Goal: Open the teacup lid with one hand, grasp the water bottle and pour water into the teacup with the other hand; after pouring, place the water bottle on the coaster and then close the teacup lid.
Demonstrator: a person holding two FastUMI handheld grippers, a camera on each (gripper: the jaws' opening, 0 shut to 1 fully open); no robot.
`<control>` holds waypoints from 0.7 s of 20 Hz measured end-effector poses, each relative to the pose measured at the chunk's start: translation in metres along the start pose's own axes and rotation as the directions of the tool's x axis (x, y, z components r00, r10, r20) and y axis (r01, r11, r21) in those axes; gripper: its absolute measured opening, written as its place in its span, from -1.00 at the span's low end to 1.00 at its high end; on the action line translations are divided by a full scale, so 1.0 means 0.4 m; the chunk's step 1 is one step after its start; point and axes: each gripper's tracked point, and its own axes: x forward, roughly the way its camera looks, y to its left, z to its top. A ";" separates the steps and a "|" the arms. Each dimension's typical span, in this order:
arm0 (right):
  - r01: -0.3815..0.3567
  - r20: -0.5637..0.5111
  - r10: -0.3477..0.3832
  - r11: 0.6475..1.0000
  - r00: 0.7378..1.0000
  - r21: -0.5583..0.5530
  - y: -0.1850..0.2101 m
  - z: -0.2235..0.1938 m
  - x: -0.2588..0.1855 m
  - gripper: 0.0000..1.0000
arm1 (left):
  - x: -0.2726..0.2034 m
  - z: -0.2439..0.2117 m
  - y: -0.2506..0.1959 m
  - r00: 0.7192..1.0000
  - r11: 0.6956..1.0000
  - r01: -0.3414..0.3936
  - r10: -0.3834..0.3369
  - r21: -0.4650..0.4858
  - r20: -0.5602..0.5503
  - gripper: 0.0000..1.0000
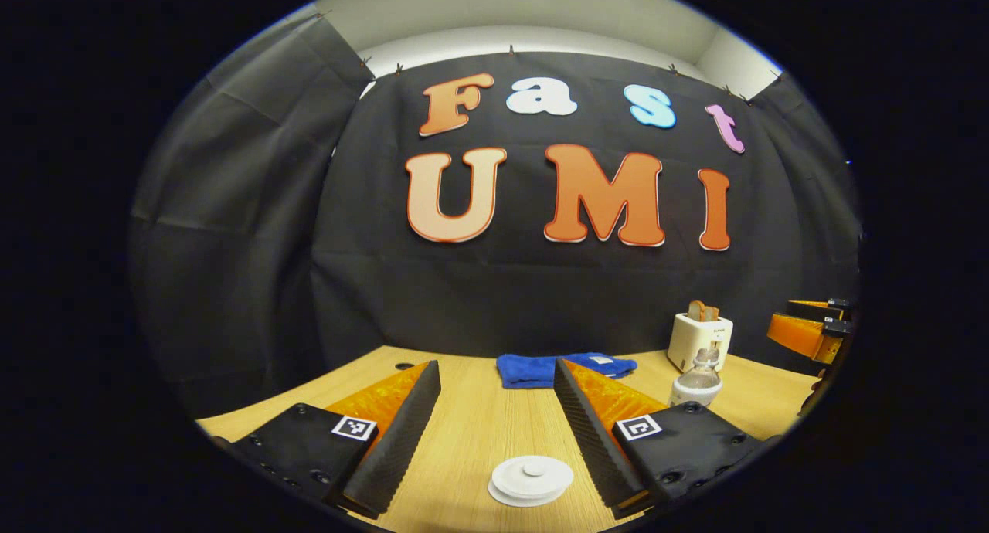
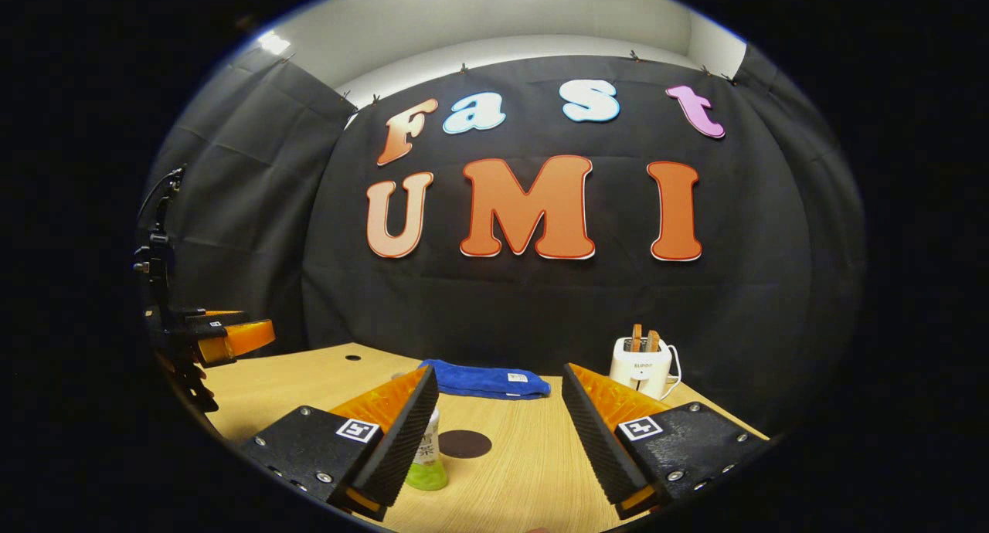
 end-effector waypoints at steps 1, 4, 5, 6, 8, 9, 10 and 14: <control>0.000 -0.016 0.000 1.000 1.000 -0.003 0.001 -0.015 0.002 0.94 | 0.005 -0.029 -0.009 0.999 1.000 0.017 -0.017 -0.017 -0.031 0.92; -0.015 -0.044 0.014 1.000 0.999 -0.010 0.016 -0.041 0.007 0.93 | 0.017 -0.100 -0.025 0.994 0.998 0.057 -0.060 -0.030 -0.093 0.94; -0.021 -0.048 0.021 1.000 0.999 -0.012 0.021 -0.047 0.007 0.93 | 0.023 -0.121 -0.031 0.991 0.997 0.068 -0.071 -0.026 -0.111 0.94; -0.027 -0.053 0.026 1.000 0.998 -0.012 0.026 -0.054 0.009 0.93 | 0.026 -0.146 -0.035 0.988 0.997 0.080 -0.082 -0.021 -0.130 0.94; -0.039 -0.062 0.038 0.999 0.997 -0.012 0.035 -0.067 0.008 0.93 | 0.030 -0.190 -0.044 0.980 0.994 0.104 -0.105 -0.010 -0.170 0.94; -0.044 -0.068 0.043 0.999 0.997 -0.009 0.039 -0.073 0.009 0.93 | 0.029 -0.210 -0.050 0.975 0.993 0.115 -0.113 0.000 -0.191 0.94; -0.049 -0.078 0.049 0.999 0.996 -0.004 0.044 -0.080 0.012 0.93 | 0.032 -0.228 -0.065 0.972 0.992 0.124 -0.119 0.012 -0.202 0.94; -0.063 -0.091 0.063 0.998 0.994 0.012 0.052 -0.093 0.013 0.94 | 0.046 -0.288 -0.094 0.959 0.985 0.157 -0.135 0.068 -0.248 0.82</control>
